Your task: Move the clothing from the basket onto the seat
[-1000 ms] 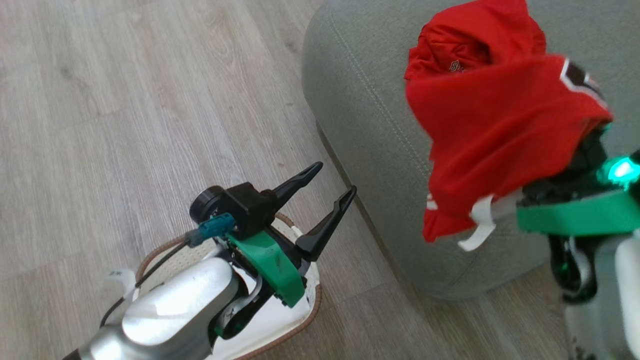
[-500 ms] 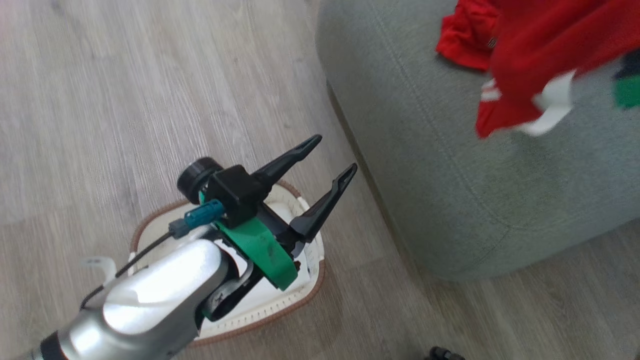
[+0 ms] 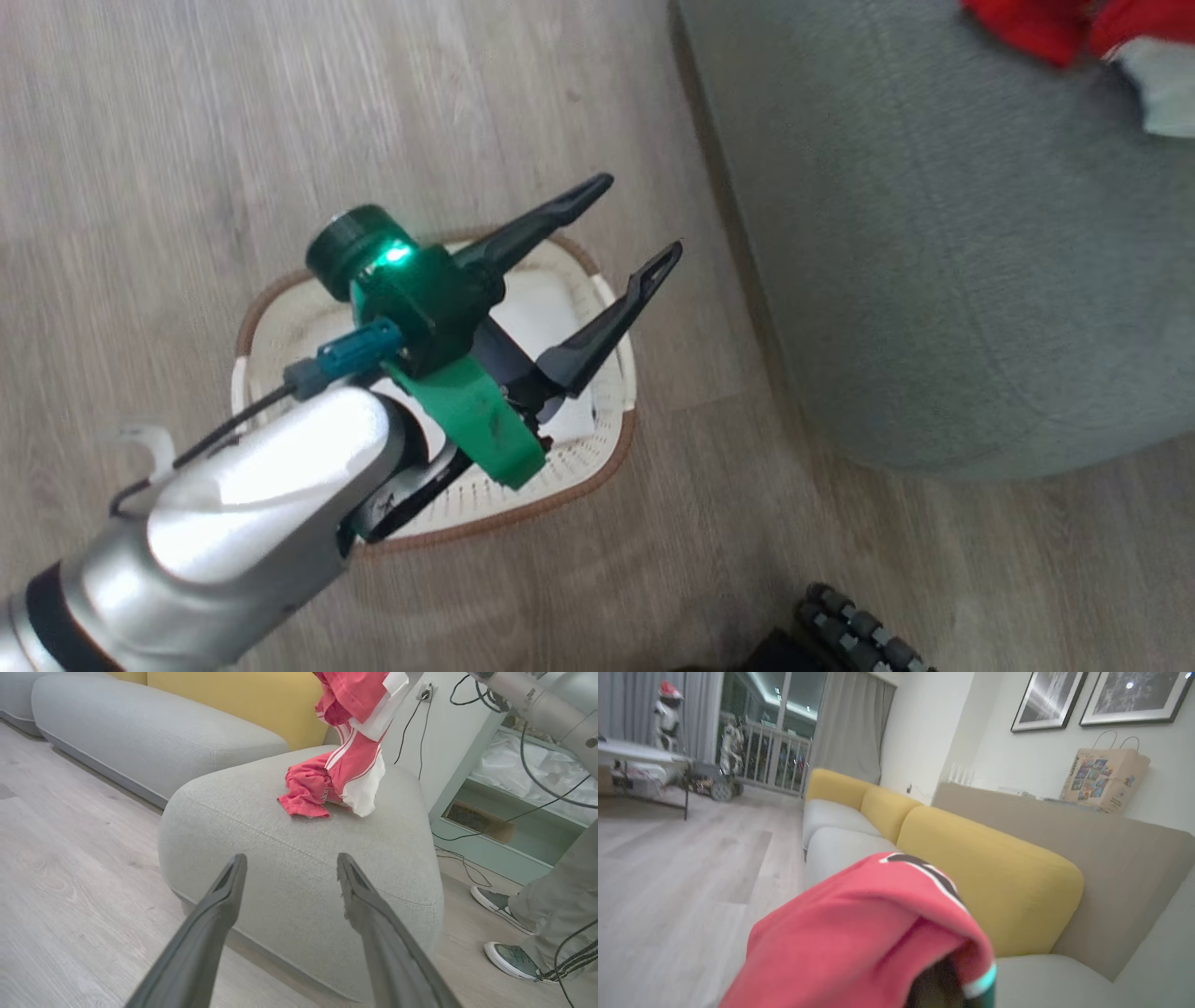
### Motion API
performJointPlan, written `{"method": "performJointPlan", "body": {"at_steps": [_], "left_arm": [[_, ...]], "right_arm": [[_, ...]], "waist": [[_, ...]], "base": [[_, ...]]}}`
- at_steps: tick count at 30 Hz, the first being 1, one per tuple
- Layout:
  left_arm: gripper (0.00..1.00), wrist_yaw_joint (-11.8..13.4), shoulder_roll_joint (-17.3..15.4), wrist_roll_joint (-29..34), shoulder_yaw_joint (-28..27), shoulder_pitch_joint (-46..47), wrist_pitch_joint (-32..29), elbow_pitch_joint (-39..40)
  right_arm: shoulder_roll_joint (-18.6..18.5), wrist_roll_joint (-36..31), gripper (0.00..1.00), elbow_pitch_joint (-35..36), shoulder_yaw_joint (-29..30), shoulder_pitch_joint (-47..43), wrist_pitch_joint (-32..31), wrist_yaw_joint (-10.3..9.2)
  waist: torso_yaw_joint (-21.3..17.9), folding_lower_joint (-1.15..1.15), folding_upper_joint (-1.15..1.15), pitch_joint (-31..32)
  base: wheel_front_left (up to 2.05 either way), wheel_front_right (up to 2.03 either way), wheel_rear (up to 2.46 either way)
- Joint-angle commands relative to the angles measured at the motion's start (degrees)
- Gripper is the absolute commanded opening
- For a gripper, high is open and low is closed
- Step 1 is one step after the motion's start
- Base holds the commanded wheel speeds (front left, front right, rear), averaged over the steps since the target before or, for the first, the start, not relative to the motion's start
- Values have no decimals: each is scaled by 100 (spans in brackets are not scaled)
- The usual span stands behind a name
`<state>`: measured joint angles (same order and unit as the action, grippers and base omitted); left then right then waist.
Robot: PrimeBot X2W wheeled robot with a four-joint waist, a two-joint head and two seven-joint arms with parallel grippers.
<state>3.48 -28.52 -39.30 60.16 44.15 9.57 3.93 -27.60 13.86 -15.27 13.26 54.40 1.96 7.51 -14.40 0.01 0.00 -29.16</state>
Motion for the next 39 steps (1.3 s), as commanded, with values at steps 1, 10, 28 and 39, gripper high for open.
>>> {"method": "performJointPlan", "body": {"at_steps": [1, 10, 28, 39], "left_arm": [[100, -35, -167, 86, -275, 263, -24, 239], [100, -93, -197, 84, -316, 354, 53, 230], [100, -105, -60, -73, -362, 162, 321, -111], [100, 44, 30, -266, -376, -293, 424, -365]], "right_arm": [[-250, -208, 0, -85, -18, 205, -106, -2], [-455, -845, 0, -1263, -201, 478, -517, -2], [-482, -1106, 100, -2268, -367, 148, -2208, -2], [-708, -499, 100, -2134, -941, -382, -2668, -2]], "waist": [[230, -1, 0, -376], [571, -1, 0, -702], [701, -1, 0, -169], [475, -1, 0, 843]], "base": [[0, 0, 0], [0, 0, 0], [0, 0, 0], [0, 0, 0]]}}
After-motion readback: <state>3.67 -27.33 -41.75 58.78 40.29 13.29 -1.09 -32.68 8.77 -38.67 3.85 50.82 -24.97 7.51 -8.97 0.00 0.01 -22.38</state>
